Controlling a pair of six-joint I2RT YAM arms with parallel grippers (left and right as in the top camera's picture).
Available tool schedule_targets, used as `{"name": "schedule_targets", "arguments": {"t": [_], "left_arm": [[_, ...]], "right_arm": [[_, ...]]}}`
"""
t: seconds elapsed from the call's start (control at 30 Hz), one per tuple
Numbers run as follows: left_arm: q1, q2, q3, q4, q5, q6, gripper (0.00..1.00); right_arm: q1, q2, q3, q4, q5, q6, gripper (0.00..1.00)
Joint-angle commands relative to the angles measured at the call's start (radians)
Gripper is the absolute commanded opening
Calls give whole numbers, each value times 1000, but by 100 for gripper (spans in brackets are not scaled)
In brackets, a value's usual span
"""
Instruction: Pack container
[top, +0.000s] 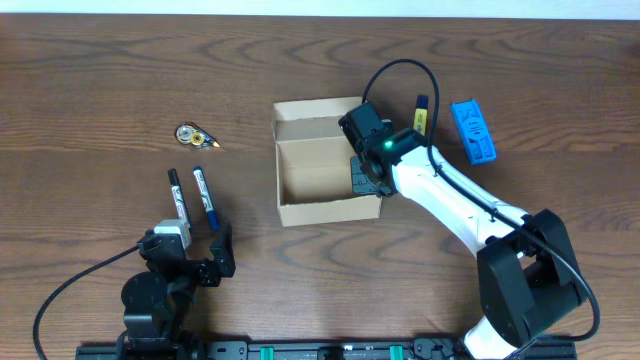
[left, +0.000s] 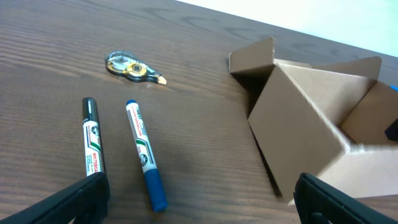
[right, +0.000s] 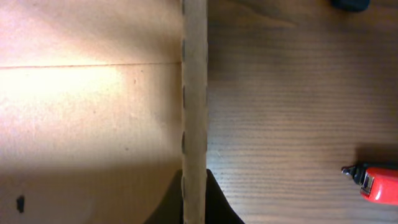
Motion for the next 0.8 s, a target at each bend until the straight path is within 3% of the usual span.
{"name": "schedule_targets", "arguments": {"t": [0.0, 0.47, 0.77], "left_arm": [[6, -6, -19, -2, 6, -15, 95], [6, -6, -19, -2, 6, -15, 95], [6, -6, -19, -2, 6, -15, 95]], "right_arm": [[8, -4, -40, 20, 7, -7, 1], [8, -4, -45, 58, 8, 76, 1], [8, -4, -45, 119, 13, 39, 1]]}}
